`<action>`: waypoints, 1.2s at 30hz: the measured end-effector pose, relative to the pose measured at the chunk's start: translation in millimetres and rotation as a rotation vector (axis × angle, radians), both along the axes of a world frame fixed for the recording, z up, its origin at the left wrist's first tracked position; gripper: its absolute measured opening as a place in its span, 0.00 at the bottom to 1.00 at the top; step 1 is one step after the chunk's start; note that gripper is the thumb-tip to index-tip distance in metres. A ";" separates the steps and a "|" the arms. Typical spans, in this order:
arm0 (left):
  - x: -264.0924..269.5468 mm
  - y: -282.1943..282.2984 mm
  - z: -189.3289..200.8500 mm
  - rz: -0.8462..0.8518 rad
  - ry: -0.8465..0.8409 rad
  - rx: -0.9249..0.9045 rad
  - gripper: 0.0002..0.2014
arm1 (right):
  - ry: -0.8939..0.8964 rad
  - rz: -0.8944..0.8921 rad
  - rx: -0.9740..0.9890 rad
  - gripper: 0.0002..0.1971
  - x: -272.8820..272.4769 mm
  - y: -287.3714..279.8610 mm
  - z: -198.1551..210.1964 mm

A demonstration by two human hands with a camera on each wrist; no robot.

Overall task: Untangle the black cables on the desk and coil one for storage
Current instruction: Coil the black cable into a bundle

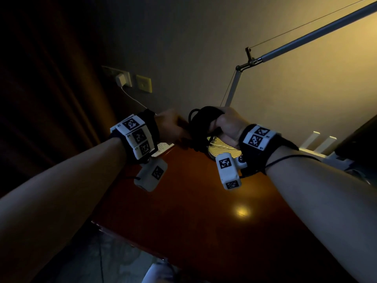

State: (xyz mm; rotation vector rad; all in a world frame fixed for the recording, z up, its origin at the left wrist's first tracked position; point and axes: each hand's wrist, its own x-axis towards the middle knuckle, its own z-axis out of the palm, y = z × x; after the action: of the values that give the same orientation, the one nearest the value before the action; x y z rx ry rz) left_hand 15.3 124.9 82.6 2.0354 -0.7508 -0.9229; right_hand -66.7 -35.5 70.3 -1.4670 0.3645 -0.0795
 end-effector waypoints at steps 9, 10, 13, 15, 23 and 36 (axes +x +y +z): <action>2.9 -11.0 -12.3 0.049 -0.022 -0.085 0.08 | 0.015 0.060 0.089 0.21 2.7 -10.7 -2.4; 3.9 -12.6 -15.1 0.068 -0.062 -0.082 0.10 | 0.003 0.078 0.103 0.21 2.6 -11.9 -3.6; 5.5 -16.1 -18.9 0.123 -0.301 -0.017 0.12 | -0.043 0.142 0.144 0.17 1.6 -11.6 -3.9; 6.9 -16.6 -18.9 0.134 -0.345 0.012 0.12 | -0.056 0.149 0.143 0.15 3.4 -10.2 -4.5; 17.1 -14.8 -20.8 0.115 -0.304 0.152 0.07 | -0.036 0.074 -0.032 0.17 9.8 -3.3 -10.1; 6.3 -1.3 -31.7 0.219 -0.479 0.272 0.10 | 0.090 0.165 -0.177 0.11 1.2 12.1 -6.0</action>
State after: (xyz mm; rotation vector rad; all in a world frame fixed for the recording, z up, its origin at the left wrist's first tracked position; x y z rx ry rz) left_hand 21.6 123.6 50.8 2.5649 -0.6528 -0.4296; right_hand -65.5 -23.4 64.2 -1.6744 0.3141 0.0895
